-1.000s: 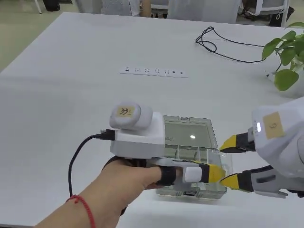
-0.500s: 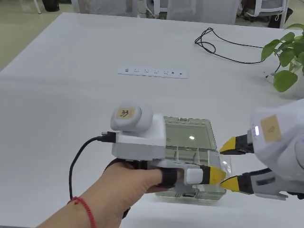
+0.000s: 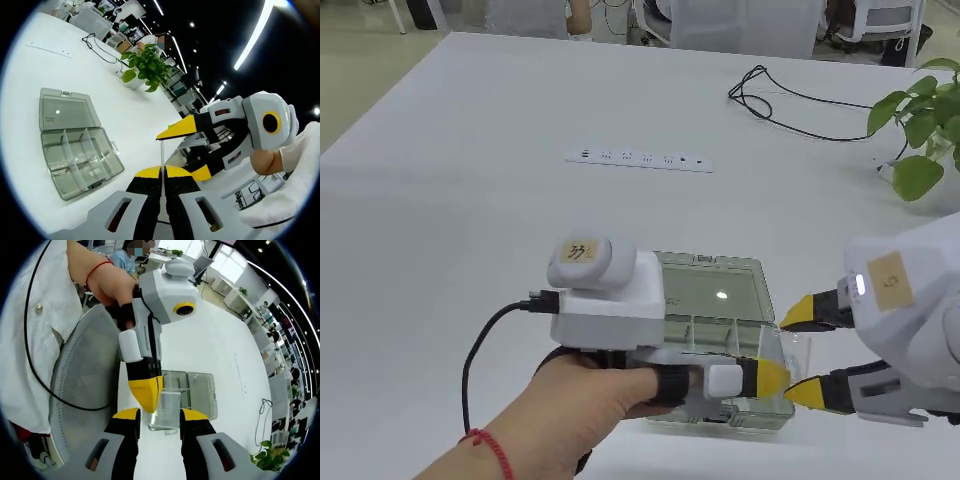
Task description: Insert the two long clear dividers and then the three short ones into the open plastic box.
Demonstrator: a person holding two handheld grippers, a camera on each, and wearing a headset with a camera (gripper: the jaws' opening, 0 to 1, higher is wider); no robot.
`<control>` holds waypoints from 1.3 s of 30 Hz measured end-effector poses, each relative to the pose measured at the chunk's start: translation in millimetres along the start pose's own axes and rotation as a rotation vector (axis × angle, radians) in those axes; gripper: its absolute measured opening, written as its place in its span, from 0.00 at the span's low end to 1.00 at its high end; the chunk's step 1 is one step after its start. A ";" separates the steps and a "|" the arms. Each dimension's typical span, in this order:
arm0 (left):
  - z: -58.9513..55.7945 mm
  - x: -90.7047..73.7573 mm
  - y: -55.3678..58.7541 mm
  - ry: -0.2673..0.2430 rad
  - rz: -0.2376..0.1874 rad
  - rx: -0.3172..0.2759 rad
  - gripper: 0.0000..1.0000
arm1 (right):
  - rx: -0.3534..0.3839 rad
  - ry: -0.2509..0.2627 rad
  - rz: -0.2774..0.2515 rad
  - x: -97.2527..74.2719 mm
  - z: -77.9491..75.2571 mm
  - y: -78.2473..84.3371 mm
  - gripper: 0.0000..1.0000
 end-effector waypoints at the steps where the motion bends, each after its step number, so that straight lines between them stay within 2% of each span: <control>1: 1.8 -1.1 -1.1 -0.001 -0.006 0.013 0.00 | 0.002 -0.006 -0.017 -2.8 -0.7 -1.1 0.33; 3: 3.9 -3.6 -2.6 -0.001 -0.015 0.044 0.00 | 0.038 -0.030 -0.076 -7.5 -1.6 -4.1 0.33; 6: 4.4 -8.3 -2.8 0.011 -0.022 0.166 0.00 | 0.077 -0.078 -0.140 -15.3 -2.8 -5.3 0.33; 7: 4.0 -9.0 -2.7 0.015 -0.022 0.182 0.00 | 0.080 -0.085 -0.146 -16.4 -2.9 -5.4 0.32; 10: 1.0 -14.1 -1.9 0.049 -0.032 0.299 0.00 | 0.099 -0.137 -0.186 -24.2 -4.2 -5.2 0.31; 13: -2.4 -18.2 -0.8 0.078 -0.045 0.406 0.00 | 0.118 -0.211 -0.238 -29.1 -1.1 -9.0 0.28; 17: -8.9 -23.6 1.6 0.130 -0.069 0.525 0.00 | 0.128 -0.278 -0.268 -32.2 1.1 -11.3 0.24; 19: -10.8 -26.2 4.9 0.143 -0.061 0.545 0.00 | 0.119 -0.315 -0.274 -32.0 0.2 -10.6 0.20; 21: -12.9 -27.8 6.0 0.161 -0.069 0.583 0.00 | 0.119 -0.342 -0.283 -31.3 1.2 -11.9 0.19; 27: -16.8 -30.5 9.5 0.187 -0.084 0.646 0.00 | 0.110 -0.420 -0.289 -23.3 7.4 -18.0 0.14; 33: -20.9 -32.0 9.0 0.211 -0.104 0.654 0.00 | 0.112 -0.482 -0.306 -17.1 13.5 -19.3 0.09; 39: -23.4 -32.5 11.7 0.225 -0.109 0.672 0.00 | 0.114 -0.512 -0.318 -15.5 16.7 -19.2 0.03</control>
Point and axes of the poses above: the centre of the closed fingertips' face, and the gripper's own axes: x roughly forward along the fingers, z roughly to its left, y roughly out of its underside, the point moved 4 cm from there along -x, roughly backward along the fingers, and after that the axes turned 13 degrees about -y, right-handed, at the moved point
